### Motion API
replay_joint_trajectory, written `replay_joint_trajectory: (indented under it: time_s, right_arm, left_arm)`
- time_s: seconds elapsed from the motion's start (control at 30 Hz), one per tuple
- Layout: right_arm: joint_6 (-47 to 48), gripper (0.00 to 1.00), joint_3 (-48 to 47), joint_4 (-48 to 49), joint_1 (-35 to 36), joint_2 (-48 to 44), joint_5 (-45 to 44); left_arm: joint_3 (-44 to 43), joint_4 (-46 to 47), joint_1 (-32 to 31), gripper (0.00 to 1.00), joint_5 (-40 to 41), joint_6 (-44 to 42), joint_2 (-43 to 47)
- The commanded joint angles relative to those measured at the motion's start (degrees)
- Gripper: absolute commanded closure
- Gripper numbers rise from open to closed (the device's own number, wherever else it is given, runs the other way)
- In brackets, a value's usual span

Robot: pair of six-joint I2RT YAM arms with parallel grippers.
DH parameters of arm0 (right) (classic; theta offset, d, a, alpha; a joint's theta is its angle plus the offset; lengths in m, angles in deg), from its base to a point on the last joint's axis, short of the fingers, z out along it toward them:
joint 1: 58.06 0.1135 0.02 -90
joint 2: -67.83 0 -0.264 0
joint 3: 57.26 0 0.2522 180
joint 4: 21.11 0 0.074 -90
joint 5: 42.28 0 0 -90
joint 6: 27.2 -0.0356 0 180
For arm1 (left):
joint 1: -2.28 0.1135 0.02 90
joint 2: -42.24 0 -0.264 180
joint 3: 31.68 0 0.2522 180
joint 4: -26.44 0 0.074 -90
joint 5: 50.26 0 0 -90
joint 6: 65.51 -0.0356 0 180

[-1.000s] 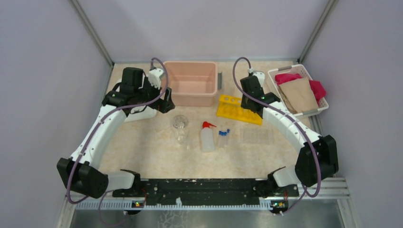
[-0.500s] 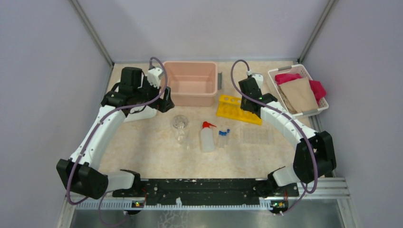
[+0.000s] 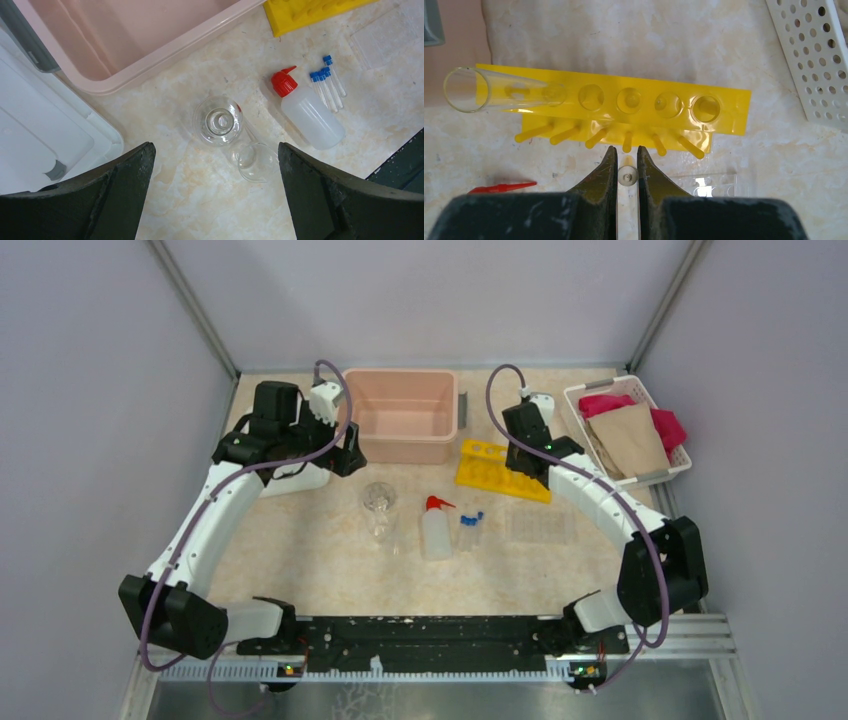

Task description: Organize the chemistry lab equipment

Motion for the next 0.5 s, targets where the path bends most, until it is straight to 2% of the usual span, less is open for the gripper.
replay_joint_trajectory:
  time_s: [0.0,0.47]
  right_arm:
    - [-0.39,1.00,-1.19,2.36,-0.15,-3.56,-1.03]
    - [-0.45,1.00,-0.67,3.10,-0.15,-1.44,-2.21]
  left_arm:
    - [0.38,1.39,0.26,0.01,-0.85,0.23,1.13]
    - [0.63,1.56,0.27,0.01,-1.25,0.49,1.17]
